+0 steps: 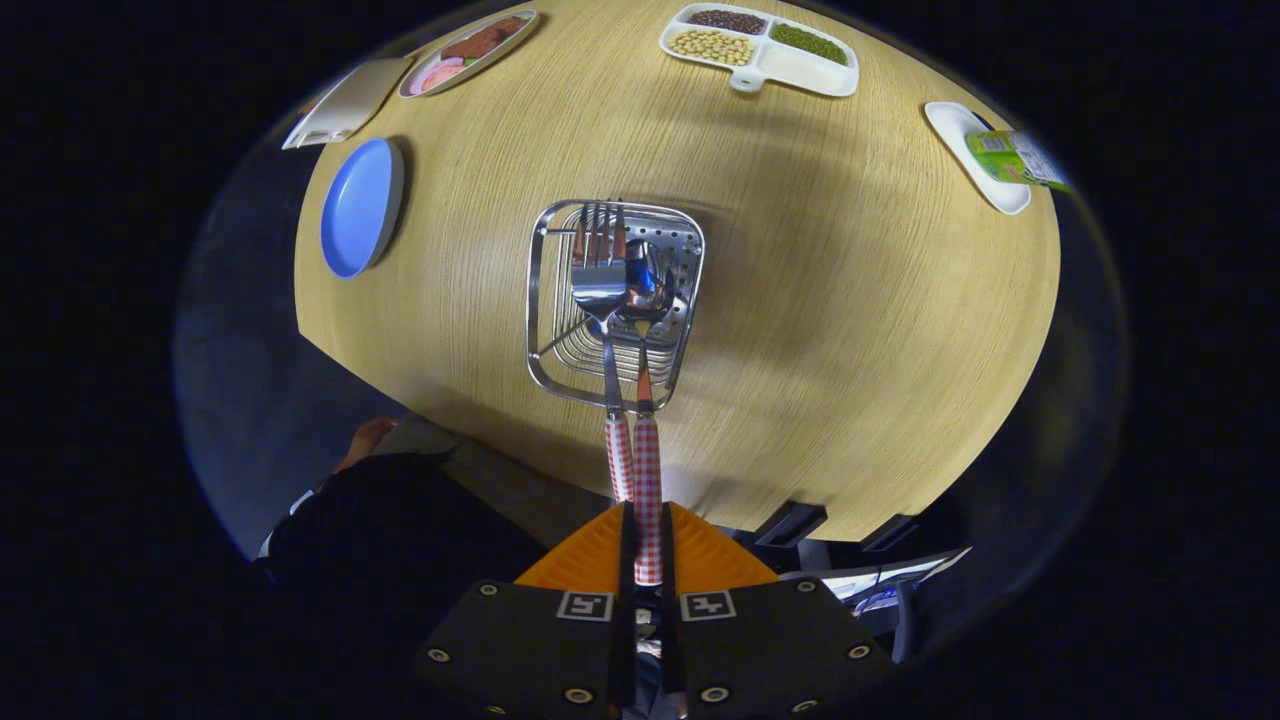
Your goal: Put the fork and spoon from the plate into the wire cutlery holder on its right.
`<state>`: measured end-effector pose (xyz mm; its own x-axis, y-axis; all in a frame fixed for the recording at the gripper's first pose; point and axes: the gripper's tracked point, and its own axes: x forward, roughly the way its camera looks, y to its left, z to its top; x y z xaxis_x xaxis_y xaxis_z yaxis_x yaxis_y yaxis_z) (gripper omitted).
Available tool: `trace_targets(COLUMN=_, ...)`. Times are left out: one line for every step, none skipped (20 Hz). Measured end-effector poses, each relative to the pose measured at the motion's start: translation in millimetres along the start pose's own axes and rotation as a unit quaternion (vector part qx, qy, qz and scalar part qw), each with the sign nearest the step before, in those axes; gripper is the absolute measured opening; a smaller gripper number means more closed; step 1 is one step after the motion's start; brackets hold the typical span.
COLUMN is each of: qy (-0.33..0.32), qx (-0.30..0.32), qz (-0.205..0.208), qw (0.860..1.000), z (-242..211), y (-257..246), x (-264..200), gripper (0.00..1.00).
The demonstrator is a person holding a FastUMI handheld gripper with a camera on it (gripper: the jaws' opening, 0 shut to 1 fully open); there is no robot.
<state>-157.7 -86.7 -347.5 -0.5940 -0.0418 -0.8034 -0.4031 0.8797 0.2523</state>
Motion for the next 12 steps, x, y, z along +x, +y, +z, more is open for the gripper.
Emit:
trace_targets(qy=0.0, qx=0.007, qz=0.003, qw=1.0, z=0, y=1, x=-1, gripper=0.1)
trace_targets(qy=-0.008, qx=0.012, qz=0.005, qw=1.0, z=4, y=0, x=-2, gripper=0.1)
trace_targets(qy=-0.013, qx=0.02, qz=0.007, qw=1.0, z=6, y=0, x=-3, gripper=0.1)
trace_targets(qy=-0.019, qx=0.03, qz=0.016, qw=0.999, z=10, y=2, x=-6, gripper=0.11)
trace_targets(qy=-0.025, qx=0.037, qz=0.024, qw=0.999, z=13, y=5, x=-8, gripper=0.12)
trace_targets(qy=-0.032, qx=0.041, qz=0.029, qw=0.998, z=14, y=6, x=-11, gripper=0.14)
trace_targets(qy=-0.039, qx=0.042, qz=0.028, qw=0.998, z=14, y=5, x=-15, gripper=0.15)
trace_targets(qy=-0.047, qx=0.044, qz=0.027, qw=0.998, z=16, y=5, x=-17, gripper=0.16)
trace_targets(qy=-0.058, qx=0.048, qz=0.028, qw=0.997, z=19, y=5, x=-22, gripper=0.17)
trace_targets(qy=-0.07, qx=0.052, qz=0.029, qw=0.996, z=22, y=6, x=-26, gripper=0.19)
trace_targets(qy=-0.088, qx=0.055, qz=0.032, qw=0.994, z=26, y=8, x=-31, gripper=0.21)
trace_targets(qy=-0.106, qx=0.06, qz=0.03, qw=0.992, z=29, y=7, x=-37, gripper=0.23)
